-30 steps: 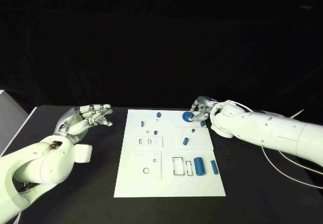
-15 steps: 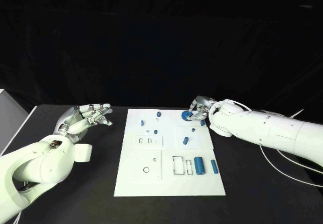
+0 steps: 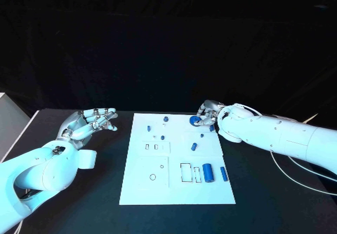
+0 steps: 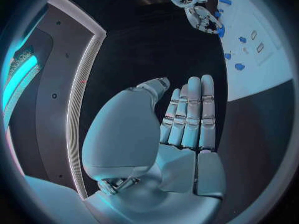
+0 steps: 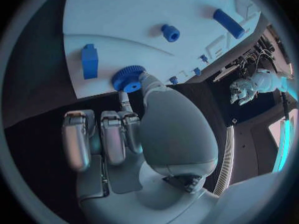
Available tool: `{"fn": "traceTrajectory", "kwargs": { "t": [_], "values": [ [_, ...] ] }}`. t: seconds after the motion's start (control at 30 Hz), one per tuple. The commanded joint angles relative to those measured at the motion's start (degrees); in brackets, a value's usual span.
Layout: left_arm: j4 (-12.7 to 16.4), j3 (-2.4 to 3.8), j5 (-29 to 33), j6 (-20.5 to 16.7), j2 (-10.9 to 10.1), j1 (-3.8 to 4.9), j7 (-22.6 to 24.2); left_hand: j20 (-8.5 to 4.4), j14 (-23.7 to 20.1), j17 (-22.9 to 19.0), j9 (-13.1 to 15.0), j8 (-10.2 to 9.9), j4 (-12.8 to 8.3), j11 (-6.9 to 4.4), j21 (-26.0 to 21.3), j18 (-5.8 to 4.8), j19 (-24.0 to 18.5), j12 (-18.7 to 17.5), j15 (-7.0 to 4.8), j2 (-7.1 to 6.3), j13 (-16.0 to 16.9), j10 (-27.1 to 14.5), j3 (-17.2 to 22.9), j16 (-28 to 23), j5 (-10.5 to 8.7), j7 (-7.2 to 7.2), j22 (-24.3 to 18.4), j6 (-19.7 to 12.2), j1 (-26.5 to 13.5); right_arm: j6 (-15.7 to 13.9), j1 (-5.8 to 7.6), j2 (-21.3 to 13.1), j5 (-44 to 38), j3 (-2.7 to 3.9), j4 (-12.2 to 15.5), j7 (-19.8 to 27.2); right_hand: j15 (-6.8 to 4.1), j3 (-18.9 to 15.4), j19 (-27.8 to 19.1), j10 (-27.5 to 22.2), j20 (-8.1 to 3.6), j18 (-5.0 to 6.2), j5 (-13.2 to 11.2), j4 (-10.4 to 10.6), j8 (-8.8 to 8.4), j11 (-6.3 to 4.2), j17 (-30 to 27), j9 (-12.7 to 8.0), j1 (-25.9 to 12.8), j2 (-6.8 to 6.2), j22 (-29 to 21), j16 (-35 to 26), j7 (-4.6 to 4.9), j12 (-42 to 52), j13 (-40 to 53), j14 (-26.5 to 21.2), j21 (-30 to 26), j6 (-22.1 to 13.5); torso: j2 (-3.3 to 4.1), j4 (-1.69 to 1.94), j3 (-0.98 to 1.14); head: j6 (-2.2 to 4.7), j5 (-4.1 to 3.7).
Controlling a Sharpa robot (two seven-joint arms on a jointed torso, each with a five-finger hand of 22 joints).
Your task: Assemble the parts on the task board
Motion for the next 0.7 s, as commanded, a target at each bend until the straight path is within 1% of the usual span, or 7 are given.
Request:
{"fn": "traceTrajectory", "kwargs": {
  "t": [0.03,0.07,0.1,0.23,0.4,0.53,0.7],
  "values": [
    [0.1,0.04,-0.2,1.0,0.1,0.01,0.1,0.02,-0.3,-0.1,0.1,0.3,0.0,0.02,0.4,0.17,-0.5,0.0,-0.12,0.00,0.0,-0.2,0.3,0.2,-0.34,-0.21,0.0,-0.2,-0.4,1.7,-0.43,0.3,-1.1,-0.24,0.2,-0.6,0.00,0.1,4.7,6.0,0.23,-0.83,1.5,0.1,0.11,-0.26,15.1,0.0,-0.8,0.14,11.8,0.2,-0.21,0.1,15.1,6.0,0.4,1.1,-0.01,0.04,-0.01,0.15,0.03],
    [0.1,0.04,-0.2,0.9,0.1,0.01,0.1,0.02,-0.3,-0.1,0.1,0.3,0.0,0.02,0.4,0.17,-0.5,0.0,-0.12,0.00,0.0,-0.2,0.3,0.2,-0.34,-0.21,0.0,-0.2,-0.4,1.3,-0.43,0.3,-1.4,-0.24,0.2,-0.9,-0.11,0.3,4.7,6.0,0.16,-0.82,2.3,0.1,0.33,-0.41,15.1,0.1,-0.8,0.27,11.8,0.2,-0.38,0.1,15.1,6.0,0.4,1.6,-0.01,0.05,-0.01,0.16,0.03],
    [0.1,0.04,-0.2,0.9,0.1,0.01,0.1,0.02,-0.3,-0.1,0.1,0.3,0.0,0.02,0.4,0.17,-0.5,0.0,-0.12,0.00,0.0,-0.2,0.3,0.2,-0.34,-0.21,0.0,-0.2,-0.4,1.0,-0.43,0.4,-1.8,-0.24,0.2,-1.1,-0.30,1.1,4.7,6.0,0.01,-0.82,3.0,-0.1,0.71,-0.64,15.1,0.2,-0.4,0.75,11.8,0.2,-0.64,0.1,15.1,6.0,0.4,2.4,-0.02,0.05,-0.02,0.17,0.03],
    [0.1,0.04,-0.3,0.9,0.1,0.01,0.1,0.02,-0.3,-0.1,0.1,0.3,0.0,0.02,0.4,0.17,-0.5,0.0,-0.12,0.00,0.0,-0.2,0.3,0.2,-0.34,-0.21,0.0,-0.2,-0.4,-0.3,-0.44,0.4,-3.1,-0.24,0.4,-1.8,-0.84,2.8,4.7,6.0,-0.45,-0.83,3.3,-0.3,1.50,-1.23,15.1,0.4,0.3,1.10,11.9,0.2,-1.29,0.1,15.1,6.0,0.4,4.1,-0.04,0.00,-0.01,0.17,0.06],
    [0.1,0.04,-0.3,0.9,0.1,0.01,0.1,0.03,-0.4,-0.1,0.1,0.3,-0.1,0.05,0.5,0.16,-0.6,0.0,-0.10,0.02,0.0,-0.3,0.4,0.3,-0.33,-0.17,0.1,-0.3,-0.4,-1.7,-0.48,0.5,-4.3,-0.25,0.7,-2.2,-1.71,6.7,4.7,6.0,-1.27,-0.85,2.3,-1.0,2.46,-2.15,15.1,0.6,1.8,1.78,12.0,0.2,-2.25,0.1,15.1,6.0,0.5,6.1,-0.05,-0.01,-0.02,0.25,0.10],
    [0.1,0.04,-0.3,0.9,0.1,0.01,0.1,0.03,-0.4,-0.1,0.1,0.3,-0.1,0.05,0.5,0.16,-0.6,0.0,-0.10,0.06,0.0,-0.3,0.4,0.3,-0.31,-0.17,0.2,-0.3,-0.4,-3.0,-0.52,0.4,-4.6,-0.25,1.1,-1.9,-2.25,10.0,4.7,6.0,-1.79,-0.87,2.2,-2.0,3.21,-2.73,15.1,1.0,2.6,2.34,12.1,0.2,-2.87,0.1,15.1,6.0,0.5,7.2,-0.05,0.01,-0.02,0.30,0.13],
    [0.0,0.04,-0.3,0.8,0.1,0.01,0.1,0.03,-0.4,-0.1,0.1,0.3,-0.1,0.05,0.6,0.17,-0.7,0.0,-0.10,0.15,0.0,-0.3,0.5,0.4,-0.29,-0.17,0.2,-0.3,-0.3,-6.7,-0.67,0.1,-6.3,-0.25,2.5,-1.6,-2.42,11.3,4.8,6.0,-1.99,-0.92,1.8,-2.5,3.58,-2.91,15.1,1.2,2.3,2.20,12.3,0.2,-3.05,0.1,15.1,6.0,0.7,7.5,-0.05,0.00,0.02,0.38,0.17]
  ]
}}
